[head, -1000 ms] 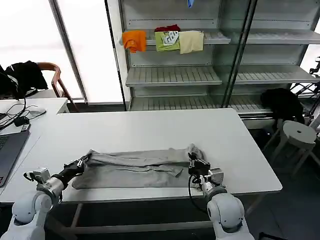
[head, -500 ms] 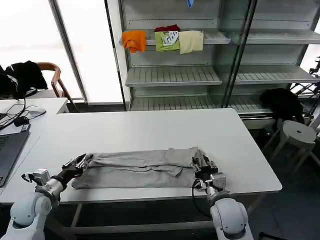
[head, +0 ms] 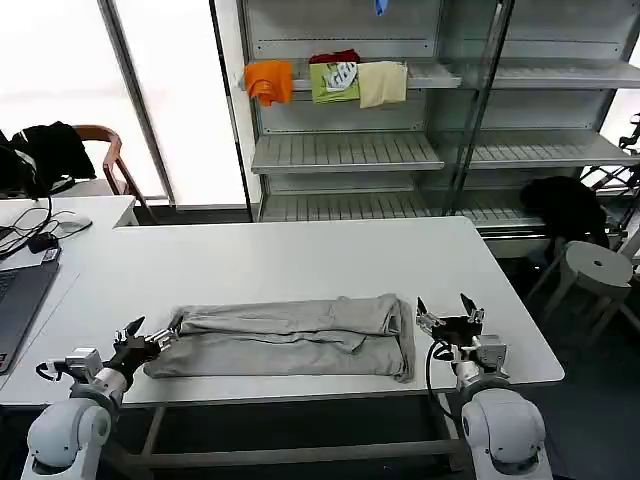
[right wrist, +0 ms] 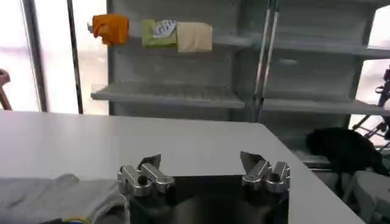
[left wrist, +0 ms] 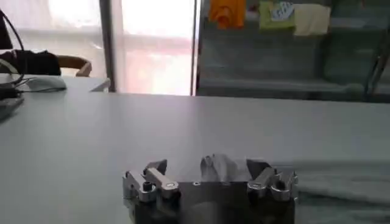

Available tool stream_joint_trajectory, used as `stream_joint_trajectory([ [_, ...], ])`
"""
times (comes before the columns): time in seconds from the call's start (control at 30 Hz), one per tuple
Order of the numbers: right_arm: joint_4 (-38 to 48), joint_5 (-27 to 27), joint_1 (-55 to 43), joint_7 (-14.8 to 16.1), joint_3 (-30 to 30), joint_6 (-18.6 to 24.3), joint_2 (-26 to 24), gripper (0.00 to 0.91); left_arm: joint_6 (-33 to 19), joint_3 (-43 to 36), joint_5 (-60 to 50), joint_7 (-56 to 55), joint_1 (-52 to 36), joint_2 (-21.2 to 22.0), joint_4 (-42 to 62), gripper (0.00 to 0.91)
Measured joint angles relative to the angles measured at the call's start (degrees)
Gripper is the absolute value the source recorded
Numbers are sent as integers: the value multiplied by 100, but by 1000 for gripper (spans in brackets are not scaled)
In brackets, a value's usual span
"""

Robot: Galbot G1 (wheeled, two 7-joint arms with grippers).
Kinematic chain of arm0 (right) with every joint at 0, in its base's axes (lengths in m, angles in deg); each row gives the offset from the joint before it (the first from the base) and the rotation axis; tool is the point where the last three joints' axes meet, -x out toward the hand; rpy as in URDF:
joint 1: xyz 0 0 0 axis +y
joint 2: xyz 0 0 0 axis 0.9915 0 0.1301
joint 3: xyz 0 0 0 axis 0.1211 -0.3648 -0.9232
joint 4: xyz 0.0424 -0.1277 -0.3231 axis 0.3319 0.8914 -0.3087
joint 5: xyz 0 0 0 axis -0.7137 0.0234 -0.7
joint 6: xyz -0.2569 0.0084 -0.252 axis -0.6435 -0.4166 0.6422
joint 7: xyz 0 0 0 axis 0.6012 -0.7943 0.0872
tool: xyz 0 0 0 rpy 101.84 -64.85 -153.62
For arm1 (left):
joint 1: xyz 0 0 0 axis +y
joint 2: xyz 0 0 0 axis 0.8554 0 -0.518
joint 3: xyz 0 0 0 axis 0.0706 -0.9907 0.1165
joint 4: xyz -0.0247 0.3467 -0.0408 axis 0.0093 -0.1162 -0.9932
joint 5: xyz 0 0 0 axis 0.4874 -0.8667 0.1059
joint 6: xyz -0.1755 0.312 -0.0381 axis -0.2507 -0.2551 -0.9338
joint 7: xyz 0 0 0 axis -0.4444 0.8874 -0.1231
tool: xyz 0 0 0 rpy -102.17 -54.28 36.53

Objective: Fold and organize the clothes.

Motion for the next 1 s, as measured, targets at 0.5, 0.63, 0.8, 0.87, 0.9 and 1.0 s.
stream_joint_trajectory([
  [0.5, -47, 429, -58, 50, 170, -14, -87, 907, 19, -225, -406, -340, 98, 311, 40, 20],
  [0.63, -47, 479, -73, 52, 192, -16, -115, 907, 62, -250, -455, -322, 102, 347, 26, 10],
  [0.8, -43, 526, -66, 41, 196, -18, -109, 907, 74, -288, -525, -268, 115, 375, 19, 10],
  [0.87, -44, 535, -57, 44, 192, -18, -105, 907, 77, -303, -550, -247, 116, 387, 20, 10],
  [0.9, -47, 540, -55, 45, 190, -19, -105, 907, 77, -311, -561, -234, 117, 389, 22, 0],
  [1.0, -69, 551, -64, 45, 187, -19, -107, 907, 59, -329, -600, -190, 126, 392, 28, 0],
])
